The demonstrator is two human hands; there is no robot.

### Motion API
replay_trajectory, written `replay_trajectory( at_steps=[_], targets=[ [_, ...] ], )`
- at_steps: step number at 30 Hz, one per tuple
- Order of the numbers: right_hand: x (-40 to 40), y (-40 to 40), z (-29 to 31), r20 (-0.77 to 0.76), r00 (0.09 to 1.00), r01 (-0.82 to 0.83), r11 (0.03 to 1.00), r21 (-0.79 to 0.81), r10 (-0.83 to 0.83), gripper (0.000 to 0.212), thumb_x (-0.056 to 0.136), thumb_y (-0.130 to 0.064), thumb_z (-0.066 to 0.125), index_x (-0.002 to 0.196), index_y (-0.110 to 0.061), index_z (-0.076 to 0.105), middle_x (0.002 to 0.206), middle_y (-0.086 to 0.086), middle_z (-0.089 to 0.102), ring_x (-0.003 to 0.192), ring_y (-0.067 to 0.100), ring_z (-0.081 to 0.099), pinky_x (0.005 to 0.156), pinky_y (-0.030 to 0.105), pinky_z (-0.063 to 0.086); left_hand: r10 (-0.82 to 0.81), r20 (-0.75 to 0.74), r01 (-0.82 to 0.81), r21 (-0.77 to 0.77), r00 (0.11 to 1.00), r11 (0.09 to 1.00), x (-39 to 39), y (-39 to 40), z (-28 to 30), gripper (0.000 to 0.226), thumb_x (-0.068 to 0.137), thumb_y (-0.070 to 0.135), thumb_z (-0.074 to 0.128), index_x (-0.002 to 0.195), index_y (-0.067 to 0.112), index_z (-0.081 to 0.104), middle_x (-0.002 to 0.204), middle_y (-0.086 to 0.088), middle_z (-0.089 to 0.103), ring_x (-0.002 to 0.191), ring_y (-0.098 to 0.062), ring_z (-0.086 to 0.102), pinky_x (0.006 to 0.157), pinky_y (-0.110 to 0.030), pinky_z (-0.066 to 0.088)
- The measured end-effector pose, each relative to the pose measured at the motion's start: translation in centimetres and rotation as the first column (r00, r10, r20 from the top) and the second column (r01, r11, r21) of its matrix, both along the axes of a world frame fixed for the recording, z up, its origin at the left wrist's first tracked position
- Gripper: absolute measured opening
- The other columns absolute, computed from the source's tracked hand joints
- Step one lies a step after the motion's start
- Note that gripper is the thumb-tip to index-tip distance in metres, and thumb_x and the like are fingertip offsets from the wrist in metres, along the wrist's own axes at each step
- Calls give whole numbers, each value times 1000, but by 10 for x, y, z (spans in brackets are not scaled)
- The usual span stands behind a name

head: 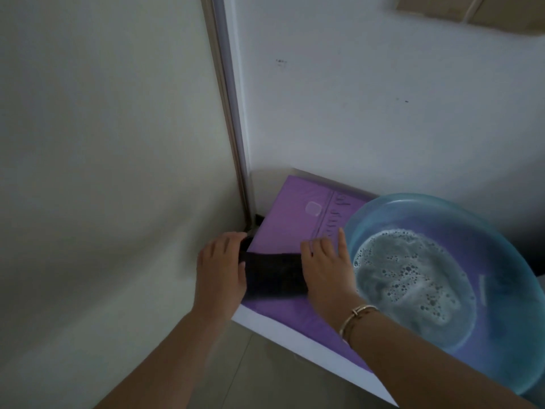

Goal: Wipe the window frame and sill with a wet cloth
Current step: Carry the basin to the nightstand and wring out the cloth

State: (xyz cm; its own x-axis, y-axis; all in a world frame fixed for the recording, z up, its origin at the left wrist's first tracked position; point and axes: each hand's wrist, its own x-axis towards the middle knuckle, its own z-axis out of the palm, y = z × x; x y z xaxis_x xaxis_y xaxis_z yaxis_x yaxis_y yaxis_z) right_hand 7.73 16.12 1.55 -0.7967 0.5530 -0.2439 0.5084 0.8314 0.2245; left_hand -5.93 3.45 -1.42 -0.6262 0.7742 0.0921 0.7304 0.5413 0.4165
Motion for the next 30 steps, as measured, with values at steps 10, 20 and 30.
replay_trajectory(
  at_steps=[10,20,30],
  targets=[
    [5,-39,-55,252,250,249,-189,-950,-935,45,86,-11,49,130,-19,40,123,16,48,95,28,54,70,34,48,-274,43,271,-354,961,895,21,-13,-30,58,70,13,76,124,19,56,122,-1,54,102,-21,60,83,-32,53],
    [-24,8,-53,-129,262,208,186,-960,-956,48,93,-3,40,140,-1,38,145,13,34,132,25,34,110,26,22,-289,150,315,-195,945,929,35,8,-45,45,91,33,52,135,33,44,132,9,43,117,-13,41,100,-24,33],
    [-25,19,-38,-49,397,172,126,-977,-916,57,95,-11,42,148,-8,22,157,10,13,143,25,15,115,35,16,-229,501,330,-122,835,936,45,17,-36,47,95,4,40,139,21,41,142,6,39,124,-9,39,103,-16,32]
  ],
)
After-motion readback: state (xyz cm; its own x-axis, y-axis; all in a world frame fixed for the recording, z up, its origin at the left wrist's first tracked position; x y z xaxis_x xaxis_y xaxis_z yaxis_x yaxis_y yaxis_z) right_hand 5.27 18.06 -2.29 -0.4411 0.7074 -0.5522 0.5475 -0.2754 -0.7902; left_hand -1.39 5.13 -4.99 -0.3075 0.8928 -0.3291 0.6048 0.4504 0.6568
